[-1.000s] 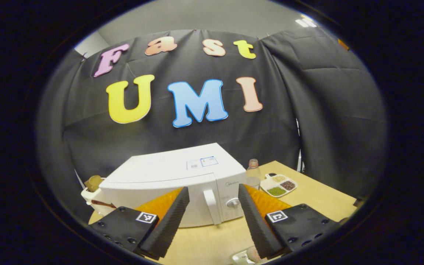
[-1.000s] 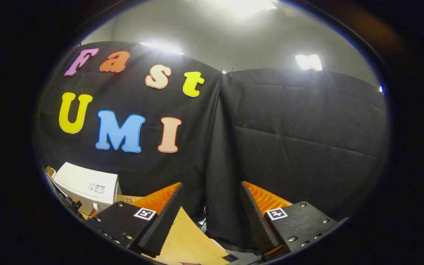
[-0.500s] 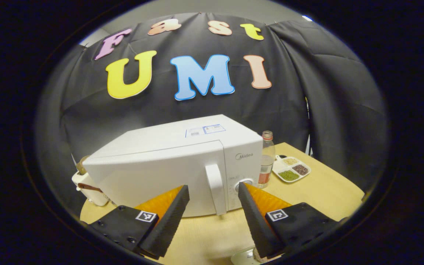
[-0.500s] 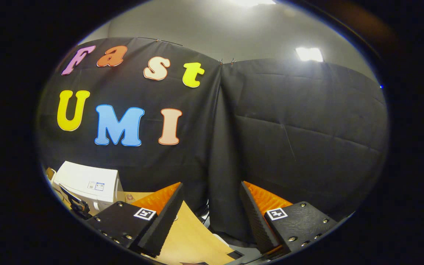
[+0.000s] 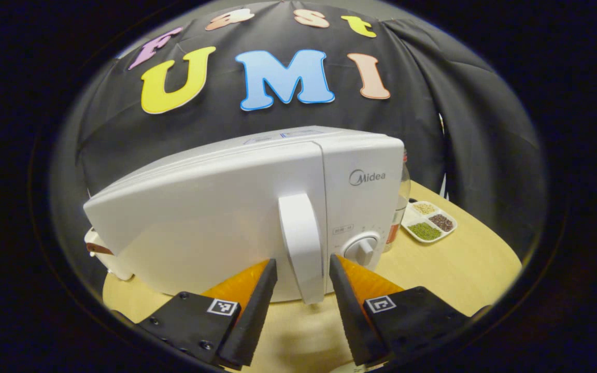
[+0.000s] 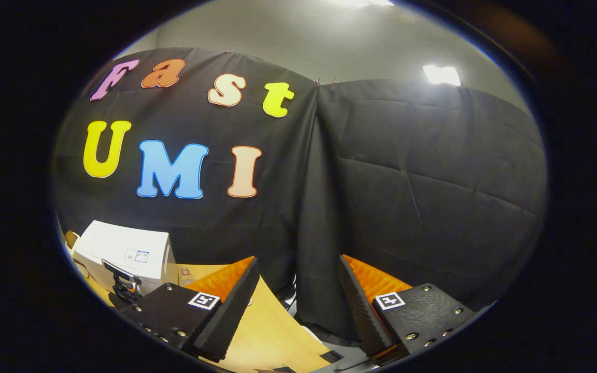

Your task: Open the microwave oven with the left hand, put the food in, and close the microwave oven.

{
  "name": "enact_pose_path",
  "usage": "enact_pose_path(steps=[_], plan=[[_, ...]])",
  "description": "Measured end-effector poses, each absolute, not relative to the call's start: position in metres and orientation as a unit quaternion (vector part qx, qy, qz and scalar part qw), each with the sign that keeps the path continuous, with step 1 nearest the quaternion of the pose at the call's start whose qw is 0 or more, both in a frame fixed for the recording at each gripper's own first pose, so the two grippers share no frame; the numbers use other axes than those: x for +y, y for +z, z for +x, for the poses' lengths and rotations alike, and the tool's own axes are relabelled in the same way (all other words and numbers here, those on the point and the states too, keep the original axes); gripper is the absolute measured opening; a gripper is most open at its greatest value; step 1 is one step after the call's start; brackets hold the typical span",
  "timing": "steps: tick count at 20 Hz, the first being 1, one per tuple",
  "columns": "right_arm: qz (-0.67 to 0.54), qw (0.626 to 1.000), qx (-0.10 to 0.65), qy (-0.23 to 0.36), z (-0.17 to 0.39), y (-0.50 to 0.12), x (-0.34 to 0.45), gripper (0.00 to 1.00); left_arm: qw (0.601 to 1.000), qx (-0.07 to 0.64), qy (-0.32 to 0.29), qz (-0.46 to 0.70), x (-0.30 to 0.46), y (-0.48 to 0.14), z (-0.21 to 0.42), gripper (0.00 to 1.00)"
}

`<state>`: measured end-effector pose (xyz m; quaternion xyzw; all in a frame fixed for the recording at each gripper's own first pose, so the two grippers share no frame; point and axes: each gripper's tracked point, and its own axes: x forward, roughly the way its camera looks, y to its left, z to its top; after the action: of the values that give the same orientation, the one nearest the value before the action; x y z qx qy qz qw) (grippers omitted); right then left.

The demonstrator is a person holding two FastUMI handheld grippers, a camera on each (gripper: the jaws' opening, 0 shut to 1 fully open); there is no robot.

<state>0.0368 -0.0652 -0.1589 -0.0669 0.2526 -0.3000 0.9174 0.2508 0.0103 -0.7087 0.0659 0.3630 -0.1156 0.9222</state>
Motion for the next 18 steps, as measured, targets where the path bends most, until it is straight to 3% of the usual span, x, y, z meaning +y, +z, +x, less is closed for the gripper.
enact_pose_path(steps=[3,4,5,12,13,18], plan=[[-0.068,0.914,0.257,-0.305,0.028,-0.160,-0.069,0.94,0.923,0.365,-0.102,0.063,0.011,-0.712,0.255,0.55],[-0.065,0.914,0.258,-0.306,0.025,-0.159,-0.068,0.94,0.923,0.369,-0.091,0.055,0.013,-0.718,0.257,0.53],[-0.060,0.914,0.260,-0.306,0.023,-0.158,-0.066,0.94,0.924,0.370,-0.090,0.044,0.013,-0.711,0.255,0.39],[-0.048,0.923,0.243,-0.296,0.008,-0.149,-0.061,0.94,0.935,0.342,-0.074,0.056,0.014,-0.718,0.251,0.30],[-0.043,0.925,0.243,-0.290,0.007,-0.149,-0.057,0.94,0.934,0.345,-0.072,0.051,0.013,-0.721,0.252,0.24],[-0.026,0.935,0.229,-0.269,-0.002,-0.138,-0.048,0.93,0.934,0.346,-0.080,0.051,0.013,-0.724,0.251,0.20]])
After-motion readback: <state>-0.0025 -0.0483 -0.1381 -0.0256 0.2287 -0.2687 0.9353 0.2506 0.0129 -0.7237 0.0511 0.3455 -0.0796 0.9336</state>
